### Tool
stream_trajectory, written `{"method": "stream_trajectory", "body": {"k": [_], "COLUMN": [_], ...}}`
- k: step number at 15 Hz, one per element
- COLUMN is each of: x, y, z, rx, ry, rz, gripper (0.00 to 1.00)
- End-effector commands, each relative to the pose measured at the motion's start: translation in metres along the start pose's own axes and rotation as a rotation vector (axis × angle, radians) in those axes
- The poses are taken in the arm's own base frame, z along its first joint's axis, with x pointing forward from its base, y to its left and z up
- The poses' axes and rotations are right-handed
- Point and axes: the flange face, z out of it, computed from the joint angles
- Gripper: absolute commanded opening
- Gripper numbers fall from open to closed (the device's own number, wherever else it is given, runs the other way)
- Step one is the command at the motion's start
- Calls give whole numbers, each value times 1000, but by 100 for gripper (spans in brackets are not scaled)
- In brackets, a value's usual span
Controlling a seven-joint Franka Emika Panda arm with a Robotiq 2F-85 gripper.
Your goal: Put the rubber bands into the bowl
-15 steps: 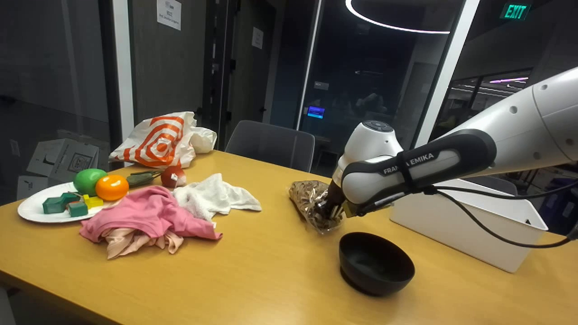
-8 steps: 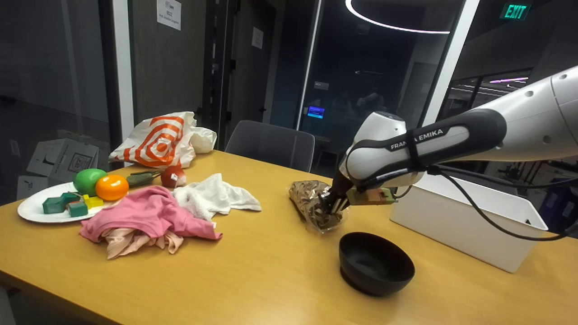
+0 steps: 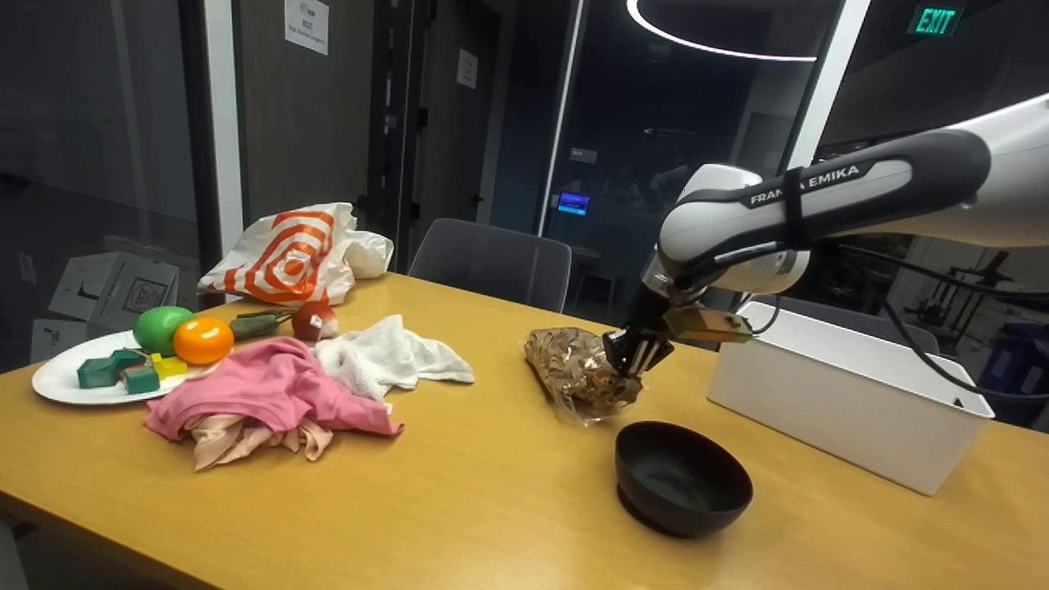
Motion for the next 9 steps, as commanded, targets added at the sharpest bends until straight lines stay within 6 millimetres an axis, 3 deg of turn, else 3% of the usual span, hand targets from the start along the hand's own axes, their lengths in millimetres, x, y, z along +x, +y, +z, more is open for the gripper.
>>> {"method": "stream_trajectory", "body": {"k": [1,9], "x": [-12,-50], "y": [3,26], "z": [-38,-76], "rx": [79,112], "ry": [-55,-217], "rz": [-36,2], "gripper": [4,4]}}
